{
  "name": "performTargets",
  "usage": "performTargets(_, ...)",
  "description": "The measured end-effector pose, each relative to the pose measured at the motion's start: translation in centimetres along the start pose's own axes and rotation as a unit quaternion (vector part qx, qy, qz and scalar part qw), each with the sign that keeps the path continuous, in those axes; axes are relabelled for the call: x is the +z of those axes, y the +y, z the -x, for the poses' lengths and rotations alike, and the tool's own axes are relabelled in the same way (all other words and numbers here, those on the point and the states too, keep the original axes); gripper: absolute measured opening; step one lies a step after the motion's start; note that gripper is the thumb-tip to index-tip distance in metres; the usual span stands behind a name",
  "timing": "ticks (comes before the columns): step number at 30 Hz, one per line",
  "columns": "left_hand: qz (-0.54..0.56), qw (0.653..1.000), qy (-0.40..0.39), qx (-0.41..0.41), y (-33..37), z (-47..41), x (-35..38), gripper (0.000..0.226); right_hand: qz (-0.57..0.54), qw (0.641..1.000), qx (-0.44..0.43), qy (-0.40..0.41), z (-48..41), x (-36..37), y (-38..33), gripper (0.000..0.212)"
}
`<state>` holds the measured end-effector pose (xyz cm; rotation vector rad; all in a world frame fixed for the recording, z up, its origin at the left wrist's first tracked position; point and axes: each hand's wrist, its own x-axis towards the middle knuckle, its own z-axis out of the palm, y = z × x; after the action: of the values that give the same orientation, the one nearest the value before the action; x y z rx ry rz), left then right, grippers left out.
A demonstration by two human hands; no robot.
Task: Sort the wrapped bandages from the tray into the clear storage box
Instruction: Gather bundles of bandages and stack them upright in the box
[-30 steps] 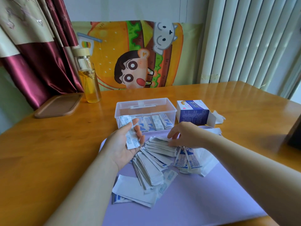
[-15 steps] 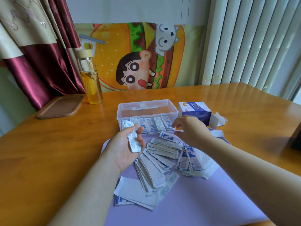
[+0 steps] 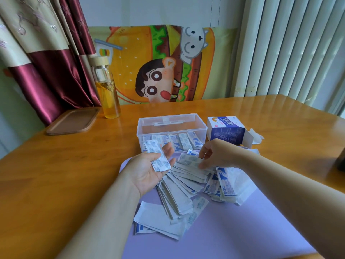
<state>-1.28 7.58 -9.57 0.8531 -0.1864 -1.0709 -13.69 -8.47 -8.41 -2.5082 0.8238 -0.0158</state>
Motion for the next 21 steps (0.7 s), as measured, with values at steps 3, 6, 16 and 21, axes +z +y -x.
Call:
performTargets(3,-0.027,1.0,-0.011,0.01,0.0,0.2,0.1,0.037,-0.008,1.0,0.0,0.008,0.3,-0.1,0.3,0.016)
performTargets(6,-0.04,0.999,-0.014,0.012,-0.1,0.2,0.1,0.038,-0.012,1.0,0.006,0.005,0.4,-0.3,0.5,0.014)
performTargets(16,-0.048,0.998,-0.001,0.033,-0.4,0.2,0.3,0.028,-0.354,0.925,-0.034,0.136,1.6,-0.8,-2.5,0.006)
performTargets(21,-0.057,0.998,-0.026,-0.012,-0.3,0.4,0.7,0.027,-0.327,0.934,-0.074,0.126,1.3,3.2,-5.8,0.016)
